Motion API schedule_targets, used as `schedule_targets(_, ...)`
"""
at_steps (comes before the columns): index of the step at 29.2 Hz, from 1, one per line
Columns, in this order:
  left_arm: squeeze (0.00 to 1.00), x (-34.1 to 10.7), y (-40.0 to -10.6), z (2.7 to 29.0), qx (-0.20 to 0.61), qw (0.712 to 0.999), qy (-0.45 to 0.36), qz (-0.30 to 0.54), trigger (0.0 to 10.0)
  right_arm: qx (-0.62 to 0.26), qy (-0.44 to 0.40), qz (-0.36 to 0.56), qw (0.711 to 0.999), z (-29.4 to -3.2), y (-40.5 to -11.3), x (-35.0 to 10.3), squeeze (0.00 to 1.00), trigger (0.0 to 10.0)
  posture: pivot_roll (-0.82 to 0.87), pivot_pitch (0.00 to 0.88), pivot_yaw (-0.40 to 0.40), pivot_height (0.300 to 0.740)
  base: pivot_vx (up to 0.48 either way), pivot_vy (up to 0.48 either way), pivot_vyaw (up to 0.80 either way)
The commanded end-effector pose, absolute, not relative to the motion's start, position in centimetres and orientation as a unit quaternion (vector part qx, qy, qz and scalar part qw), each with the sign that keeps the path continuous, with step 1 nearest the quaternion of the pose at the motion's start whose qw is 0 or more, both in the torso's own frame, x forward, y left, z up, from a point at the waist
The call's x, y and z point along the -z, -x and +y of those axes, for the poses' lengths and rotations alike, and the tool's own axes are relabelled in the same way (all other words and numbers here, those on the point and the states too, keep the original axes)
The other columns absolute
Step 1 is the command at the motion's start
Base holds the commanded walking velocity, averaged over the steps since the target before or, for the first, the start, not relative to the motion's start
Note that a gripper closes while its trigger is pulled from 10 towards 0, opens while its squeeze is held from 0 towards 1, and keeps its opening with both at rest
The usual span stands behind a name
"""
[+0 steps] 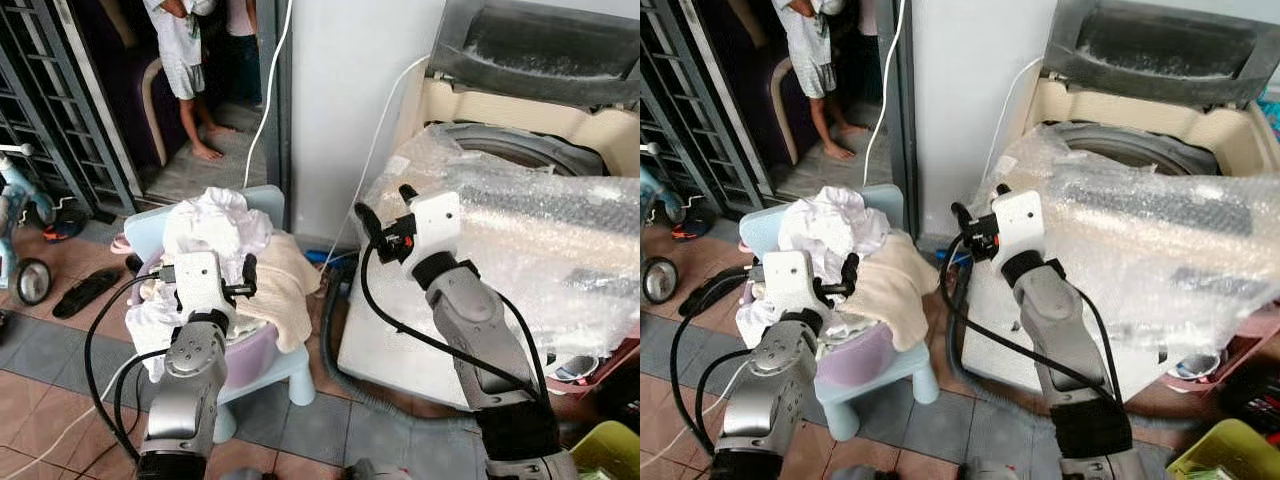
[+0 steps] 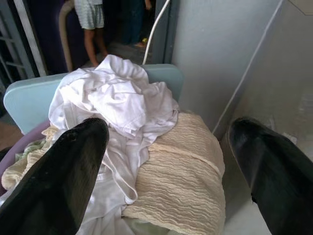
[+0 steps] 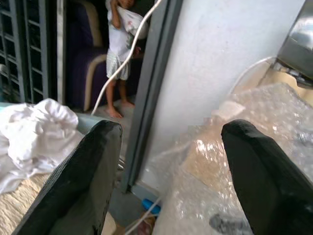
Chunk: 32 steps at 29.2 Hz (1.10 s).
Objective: Clothes washing
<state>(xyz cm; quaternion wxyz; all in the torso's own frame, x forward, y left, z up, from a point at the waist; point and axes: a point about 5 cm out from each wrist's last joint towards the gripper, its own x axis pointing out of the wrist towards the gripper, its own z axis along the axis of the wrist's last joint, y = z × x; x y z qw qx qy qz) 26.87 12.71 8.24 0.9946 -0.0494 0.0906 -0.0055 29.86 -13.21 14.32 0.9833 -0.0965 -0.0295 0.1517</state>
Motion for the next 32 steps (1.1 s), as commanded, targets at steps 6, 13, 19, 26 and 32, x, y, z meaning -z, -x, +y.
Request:
schedule_targets(6, 0.0, -8.8, -27.0, 13.1, -0.009, 0.996, 0.047, 0.072, 10.0, -0.182, 0.105, 0.001, 0.978, -11.5, -29.3, -13.3, 0.0, 10.0, -0.05, 0.0, 0.002, 0.74, 0.0, 0.449, 0.0)
schedule_targets(13, 0.0, -9.2, -27.1, 13.6, -0.021, 0.997, 0.037, 0.058, 10.0, -0.176, 0.067, 0.009, 0.982, -11.7, -29.0, -12.9, 0.0, 10.0, -0.04, 0.0, 0.001, 0.74, 0.0, 0.042, 0.56)
schedule_targets(19, 0.0, -9.1, -27.1, 13.5, -0.013, 0.998, 0.035, 0.057, 10.0, -0.174, 0.07, 0.011, 0.982, -11.8, -29.3, -13.0, 0.0, 10.0, -0.05, 0.0, 0.003, 0.74, 0.0, 0.0, 0.77)
schedule_targets(26, 0.0, -9.0, -27.0, 13.6, -0.007, 0.998, 0.034, 0.059, 10.0, -0.16, 0.059, 0.02, 0.985, -12.2, -29.5, -12.7, 1.0, 10.0, -0.05, 0.0, 0.004, 0.74, 0.153, 0.0, 0.72)
schedule_targets(32, 0.0, -8.9, -27.0, 13.5, 0.0, 0.998, 0.037, 0.06, 10.0, -0.159, 0.059, 0.025, 0.985, -12.1, -29.6, -12.6, 0.0, 10.0, -0.04, 0.0, 0.003, 0.74, 0.424, 0.0, 0.07)
